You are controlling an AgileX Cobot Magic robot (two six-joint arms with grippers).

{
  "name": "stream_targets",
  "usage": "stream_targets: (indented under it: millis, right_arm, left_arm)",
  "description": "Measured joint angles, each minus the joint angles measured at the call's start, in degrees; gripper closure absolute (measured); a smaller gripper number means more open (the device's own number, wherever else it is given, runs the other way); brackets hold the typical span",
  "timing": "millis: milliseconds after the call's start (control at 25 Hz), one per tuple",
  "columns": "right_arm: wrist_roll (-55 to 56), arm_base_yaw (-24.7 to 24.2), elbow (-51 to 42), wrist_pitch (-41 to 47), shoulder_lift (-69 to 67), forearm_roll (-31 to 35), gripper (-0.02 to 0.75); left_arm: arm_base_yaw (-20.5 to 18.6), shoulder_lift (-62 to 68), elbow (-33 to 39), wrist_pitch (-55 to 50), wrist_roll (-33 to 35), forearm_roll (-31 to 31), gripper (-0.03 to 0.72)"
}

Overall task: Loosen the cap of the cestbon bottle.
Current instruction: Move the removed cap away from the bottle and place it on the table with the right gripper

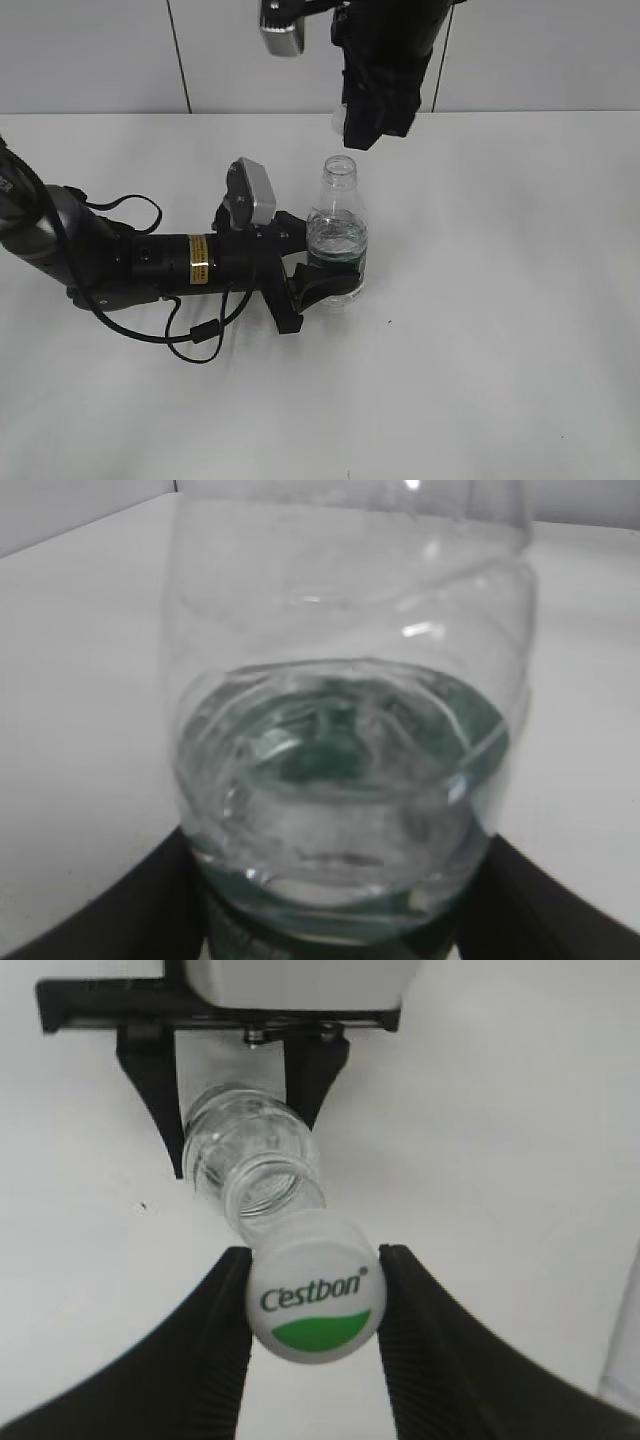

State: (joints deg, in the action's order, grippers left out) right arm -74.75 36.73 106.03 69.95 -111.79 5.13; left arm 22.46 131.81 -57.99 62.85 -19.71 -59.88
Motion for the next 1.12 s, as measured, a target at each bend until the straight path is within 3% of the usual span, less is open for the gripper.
stream_targets:
  millis: [240, 480, 640, 840, 1120]
  right_arm:
    - [41.09, 0.00, 0.00, 0.00, 0.00, -5.13, 0.442]
    - [69.99, -0.05, 0.00, 0.00, 0.00, -5.13, 0.442]
    - [73.80, -1.51, -0.45, 0.00, 0.07, -4.44, 0.442]
    - [73.28, -7.48, -4.09, 0.00, 1.89, -4.10, 0.443]
    - [72.20, -17.29, -17.76, -1.03, 8.09, -4.10, 0.443]
  left_arm:
    - [0.00, 0.00, 0.00, 0.14, 0.00, 0.00, 0.273]
    - [0.00, 0.00, 0.00, 0.44, 0.00, 0.00, 0.273]
    - [0.00, 0.00, 0.00, 0.44, 0.00, 0.05, 0.273]
    - [0.00, 0.00, 0.00, 0.65, 0.00, 0.05, 0.273]
    - [-0.05, 0.05, 0.05, 0.81, 0.00, 0.05, 0.273]
